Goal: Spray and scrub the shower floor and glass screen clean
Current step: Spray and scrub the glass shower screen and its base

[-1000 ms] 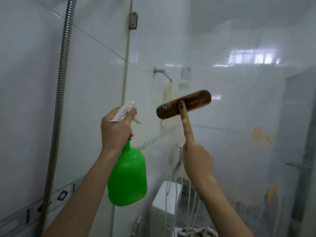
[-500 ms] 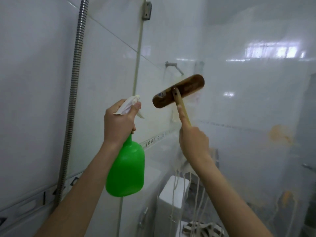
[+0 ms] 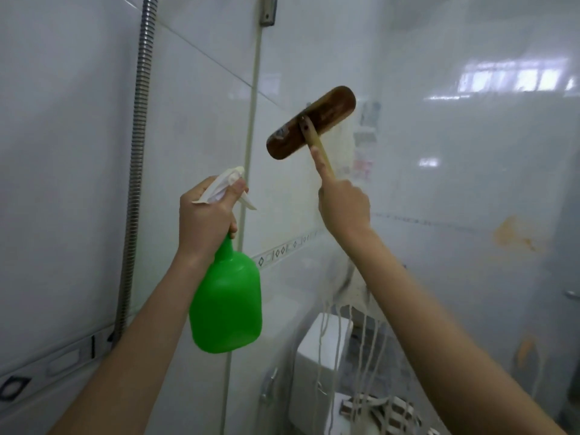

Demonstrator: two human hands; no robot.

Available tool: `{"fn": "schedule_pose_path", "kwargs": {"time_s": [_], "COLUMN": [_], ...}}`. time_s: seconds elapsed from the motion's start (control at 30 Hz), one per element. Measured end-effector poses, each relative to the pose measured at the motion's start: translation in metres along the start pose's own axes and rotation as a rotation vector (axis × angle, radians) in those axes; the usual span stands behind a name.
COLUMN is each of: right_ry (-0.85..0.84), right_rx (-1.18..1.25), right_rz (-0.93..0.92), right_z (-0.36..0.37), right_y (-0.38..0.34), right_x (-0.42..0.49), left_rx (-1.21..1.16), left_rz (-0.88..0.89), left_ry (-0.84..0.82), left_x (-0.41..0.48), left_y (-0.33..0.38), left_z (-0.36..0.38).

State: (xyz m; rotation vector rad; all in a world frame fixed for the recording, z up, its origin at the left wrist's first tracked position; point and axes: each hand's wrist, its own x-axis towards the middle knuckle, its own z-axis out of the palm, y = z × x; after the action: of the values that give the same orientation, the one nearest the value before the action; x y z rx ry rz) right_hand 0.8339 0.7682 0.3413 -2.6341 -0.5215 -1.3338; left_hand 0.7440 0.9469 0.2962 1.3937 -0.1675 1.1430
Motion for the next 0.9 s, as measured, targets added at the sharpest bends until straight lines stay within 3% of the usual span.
{"fn": "schedule_pose_path", "kwargs": {"time_s": [0.07,0.27,0.37,0.47,0.7,0.9], "right_ry": [0.001,-0.110,0.005,0.093,0.017,0.230], "right_rx": [0.039,0.145,0.053,0.050,0.162,0.131], "right_rz": [0.040,0.138,0.065,0.135,0.258,0.281], "right_z": [-0.005,0.026,0.005,-0.020,0.007,-0.037], "right_y": [0.008,0.056,0.052,0.054,0.084,0.114], "right_x": [-0.003,-0.173,-0.114,-0.060,-0.206,-0.119], "left_rx": [-0.025,-0.017,-0.004,-0.015,-0.085,-0.125], "left_rz": [-0.005,-0.002,-0.030,-0.061,-0.101,-0.143], "left_ry": [-0.001,-0.028,-0.075,-0.118,-0.163,-0.233], "left_x": [-0.001,-0.010,-0.018,-0.030,-0.049,-0.068], "left_y": [0.003,-0.001,-0.007,-0.012,-0.018,-0.026], "left_z": [0.003,0.008,0.020,0.036,0.062,0.089]}}
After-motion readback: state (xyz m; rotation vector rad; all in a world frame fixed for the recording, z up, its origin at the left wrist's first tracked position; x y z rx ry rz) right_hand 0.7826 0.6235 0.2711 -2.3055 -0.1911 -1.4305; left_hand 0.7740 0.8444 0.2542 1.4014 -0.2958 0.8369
